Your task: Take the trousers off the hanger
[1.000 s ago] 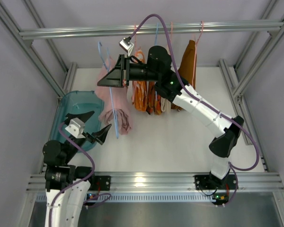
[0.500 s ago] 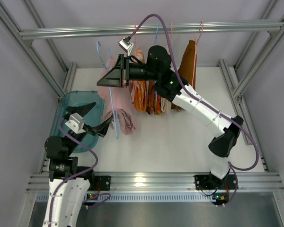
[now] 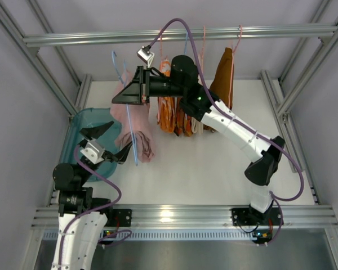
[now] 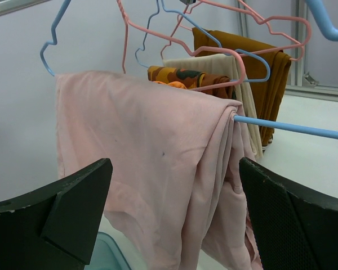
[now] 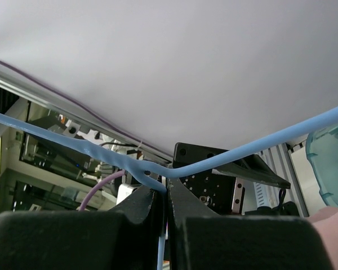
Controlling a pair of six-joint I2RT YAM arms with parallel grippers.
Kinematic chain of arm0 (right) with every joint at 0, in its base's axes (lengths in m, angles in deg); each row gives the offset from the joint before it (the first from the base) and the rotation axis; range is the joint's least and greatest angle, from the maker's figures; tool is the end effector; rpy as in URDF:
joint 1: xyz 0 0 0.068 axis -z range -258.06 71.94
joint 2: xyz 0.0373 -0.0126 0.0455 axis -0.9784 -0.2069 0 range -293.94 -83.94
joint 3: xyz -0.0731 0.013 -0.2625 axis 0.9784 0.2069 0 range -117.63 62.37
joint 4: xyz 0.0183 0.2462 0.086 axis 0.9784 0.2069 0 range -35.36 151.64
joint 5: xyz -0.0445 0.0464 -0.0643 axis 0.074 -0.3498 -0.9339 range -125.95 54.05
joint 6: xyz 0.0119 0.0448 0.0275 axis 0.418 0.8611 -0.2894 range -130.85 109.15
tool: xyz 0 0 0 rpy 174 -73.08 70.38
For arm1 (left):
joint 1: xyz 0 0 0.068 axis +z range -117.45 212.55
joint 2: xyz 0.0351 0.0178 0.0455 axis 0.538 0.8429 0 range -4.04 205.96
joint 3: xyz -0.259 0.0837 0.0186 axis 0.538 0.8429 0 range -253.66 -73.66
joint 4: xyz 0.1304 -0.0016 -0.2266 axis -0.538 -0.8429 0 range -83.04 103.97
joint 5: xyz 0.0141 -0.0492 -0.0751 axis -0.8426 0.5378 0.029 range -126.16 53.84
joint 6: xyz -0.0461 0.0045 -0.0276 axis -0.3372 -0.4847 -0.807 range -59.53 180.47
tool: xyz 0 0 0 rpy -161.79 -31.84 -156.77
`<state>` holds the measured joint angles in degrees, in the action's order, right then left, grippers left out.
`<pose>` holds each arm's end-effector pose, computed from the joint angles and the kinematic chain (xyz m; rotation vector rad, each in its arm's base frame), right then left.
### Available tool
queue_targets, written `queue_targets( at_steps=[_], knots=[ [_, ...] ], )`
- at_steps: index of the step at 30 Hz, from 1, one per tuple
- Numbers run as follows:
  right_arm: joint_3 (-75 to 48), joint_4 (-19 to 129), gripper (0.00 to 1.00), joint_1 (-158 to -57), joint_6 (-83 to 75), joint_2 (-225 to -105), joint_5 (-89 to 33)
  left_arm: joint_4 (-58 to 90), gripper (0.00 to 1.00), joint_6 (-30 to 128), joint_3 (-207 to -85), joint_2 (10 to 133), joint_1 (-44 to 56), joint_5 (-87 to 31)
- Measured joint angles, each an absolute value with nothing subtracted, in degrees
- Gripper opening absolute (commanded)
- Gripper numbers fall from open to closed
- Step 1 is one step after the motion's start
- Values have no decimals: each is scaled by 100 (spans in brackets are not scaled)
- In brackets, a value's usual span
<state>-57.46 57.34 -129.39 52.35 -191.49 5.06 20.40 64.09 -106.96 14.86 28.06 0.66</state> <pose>0.2477 0.3469 0.4927 -0.5701 1.7619 2.0274 0.0865 -0.0282 0.3545 0.6429 1.1213 -0.4002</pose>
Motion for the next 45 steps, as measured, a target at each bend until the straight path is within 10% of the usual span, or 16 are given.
queue_targets(
  at_steps=[45],
  knots=[
    [-6258,5725,0,-13002,5233,-19426,338,2670,99,6361,-10615,2218,2806,-210]
  ],
)
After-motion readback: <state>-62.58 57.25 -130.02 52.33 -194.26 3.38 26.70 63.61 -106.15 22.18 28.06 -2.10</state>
